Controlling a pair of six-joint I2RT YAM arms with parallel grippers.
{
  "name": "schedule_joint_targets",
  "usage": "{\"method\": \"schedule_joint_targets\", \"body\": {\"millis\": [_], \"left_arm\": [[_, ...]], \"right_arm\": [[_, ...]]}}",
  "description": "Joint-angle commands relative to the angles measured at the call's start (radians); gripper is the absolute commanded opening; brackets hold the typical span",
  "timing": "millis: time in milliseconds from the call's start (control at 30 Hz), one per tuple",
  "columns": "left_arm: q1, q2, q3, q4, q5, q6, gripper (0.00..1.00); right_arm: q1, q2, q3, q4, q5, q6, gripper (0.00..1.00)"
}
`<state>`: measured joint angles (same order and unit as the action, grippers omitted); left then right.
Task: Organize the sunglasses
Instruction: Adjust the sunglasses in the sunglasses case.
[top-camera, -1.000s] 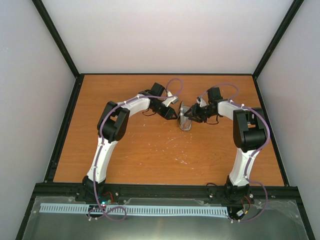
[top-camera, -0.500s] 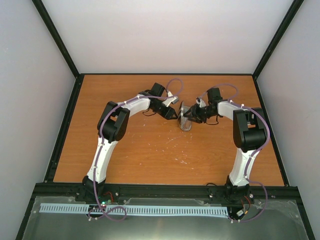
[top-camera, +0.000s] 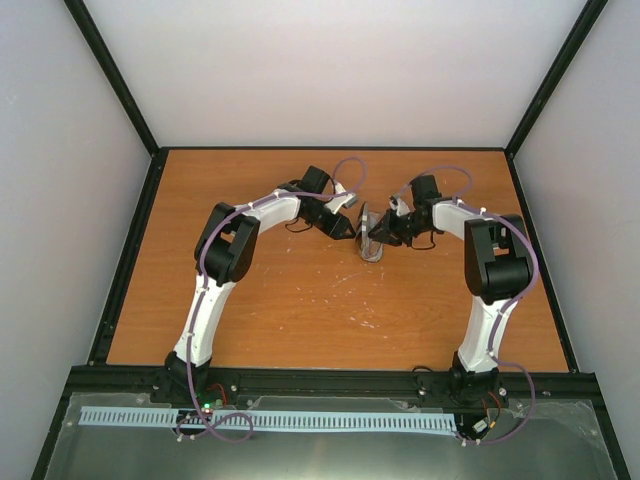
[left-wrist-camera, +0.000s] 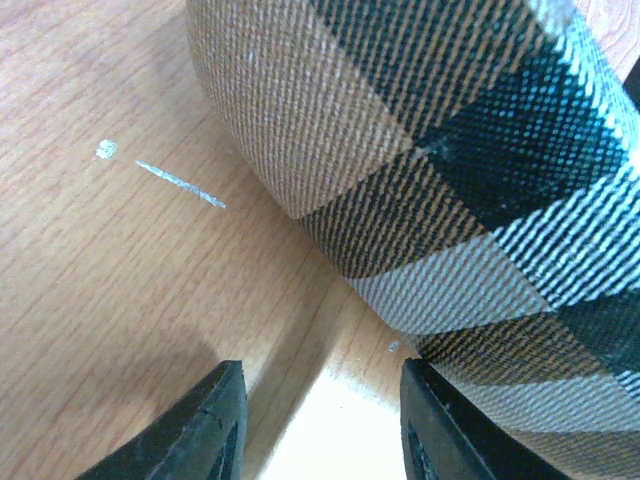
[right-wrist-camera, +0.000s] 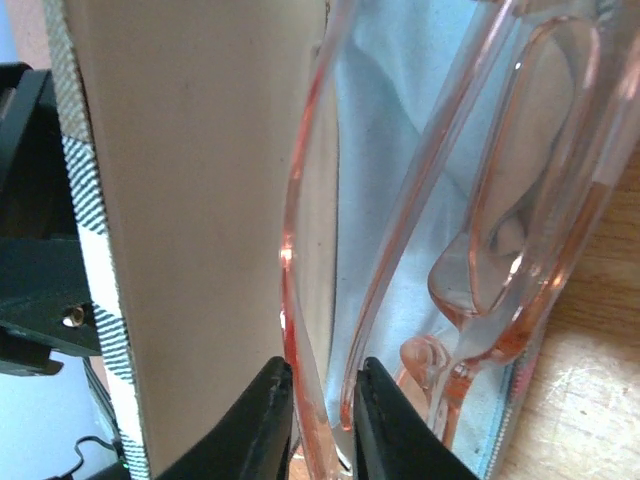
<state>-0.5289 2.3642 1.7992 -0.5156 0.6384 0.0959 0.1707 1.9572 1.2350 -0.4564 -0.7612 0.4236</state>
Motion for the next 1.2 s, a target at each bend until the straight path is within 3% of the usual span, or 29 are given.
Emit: {"method": "schedule_joint_targets", "body": {"millis": [0, 200, 700, 900, 1167], "left_arm": [[-0.018, -0.041, 0.000, 0.012, 0.003, 0.005, 0.44], [-0.020, -0.042, -0.001, 0.011, 0.001, 0.007, 0.44], [-0.022, -0.045, -0.001, 0.009, -0.004, 0.010, 0.44], [-0.024, -0.042, 0.001, 0.009, -0.006, 0.010, 0.44], [-0.025, -0.040, 0.003, 0.008, -0.010, 0.011, 0.44]], "right_arm": [[0.004, 0.022, 0.014, -0.017, 0.022, -0.017, 0.14], [0.003, 0.015, 0.000, -0.012, 0.036, -0.025, 0.03], [-0.061, -0.025, -0.091, 0.199, -0.194, -0.014, 0.03], [-0.069, 0.001, -0.066, 0.196, -0.257, -0.035, 0.03], [-0.076, 0.034, -0.033, 0.093, -0.199, -0.099, 0.03]]}}
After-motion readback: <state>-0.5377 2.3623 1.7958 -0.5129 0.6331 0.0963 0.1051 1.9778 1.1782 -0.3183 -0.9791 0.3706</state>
